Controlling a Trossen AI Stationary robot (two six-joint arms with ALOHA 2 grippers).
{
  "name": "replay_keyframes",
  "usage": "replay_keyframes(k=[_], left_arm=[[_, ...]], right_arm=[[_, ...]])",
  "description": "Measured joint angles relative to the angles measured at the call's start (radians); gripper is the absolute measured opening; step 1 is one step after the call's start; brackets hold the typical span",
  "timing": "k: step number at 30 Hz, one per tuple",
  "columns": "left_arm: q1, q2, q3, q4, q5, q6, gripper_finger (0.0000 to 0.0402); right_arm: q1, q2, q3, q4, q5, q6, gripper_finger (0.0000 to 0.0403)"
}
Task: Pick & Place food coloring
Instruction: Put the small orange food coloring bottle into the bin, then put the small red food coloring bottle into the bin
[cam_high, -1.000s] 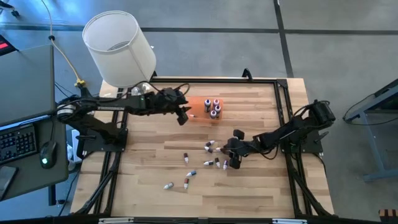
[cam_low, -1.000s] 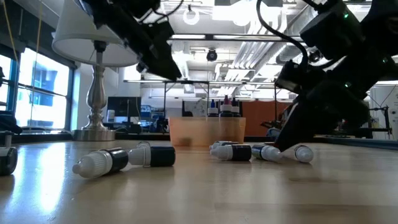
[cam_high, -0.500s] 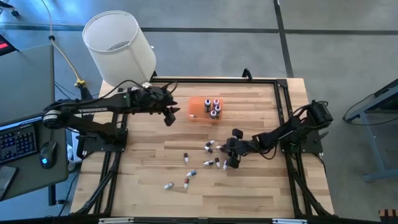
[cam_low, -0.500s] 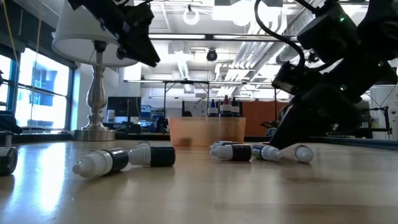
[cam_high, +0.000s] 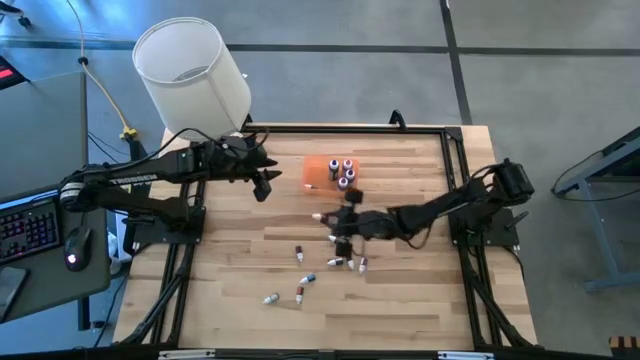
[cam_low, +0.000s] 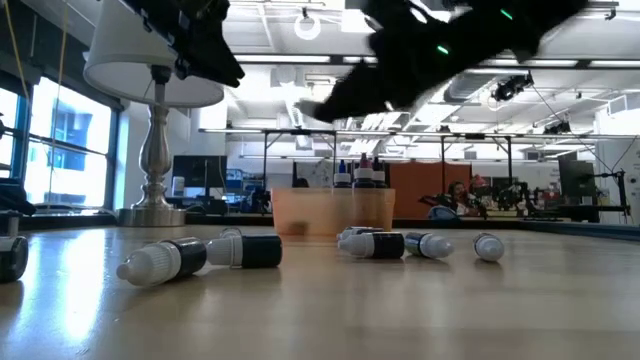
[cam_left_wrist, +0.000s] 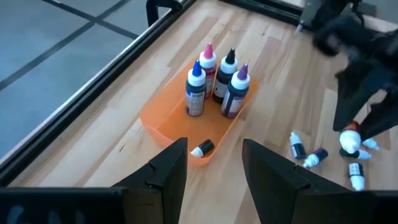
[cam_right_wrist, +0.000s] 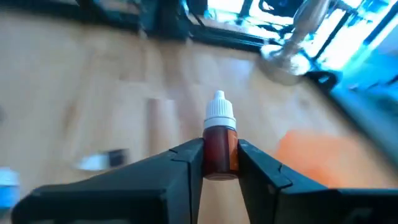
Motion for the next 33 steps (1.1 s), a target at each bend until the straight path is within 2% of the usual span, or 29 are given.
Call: replay_keyframes(k=[2, 4, 7, 11, 14, 20, 33], left_arm=[[0.000, 0.000, 0.000, 0.000, 0.000, 0.013, 0.0152], [0.000, 0.000, 0.000, -0.003, 0.000, 0.013, 0.0152], [0.000, 0.000, 0.000, -0.019, 0.001, 0.014, 0.0152], [0.000, 0.000, 0.000, -0.038, 0.000, 0.016, 0.0152], [0.000, 0.000, 0.000, -0.058, 0.000, 0.016, 0.0152], [0.000, 0.001, 0.000, -0.103, 0.000, 0.022, 0.0152], [0.000, 0.002, -0.001, -0.120, 0.002, 0.047, 0.0152]], right_arm=[[-0.029, 0.012, 0.135, -0.208, 0.035, -0.092, 0.0075], [-0.070, 0.030, 0.261, -0.394, 0.071, -0.115, 0.0071], [-0.156, 0.067, 0.422, -0.608, 0.077, -0.047, 0.0070], [-0.259, 0.159, 0.565, -0.793, -0.007, 0.073, 0.0073], [-0.295, 0.252, 0.628, -0.877, -0.043, 0.095, 0.0073], [-0.319, 0.382, 0.719, -0.976, -0.045, 0.099, 0.0078], [-0.332, 0.408, 0.750, -0.997, -0.067, 0.043, 0.0131]])
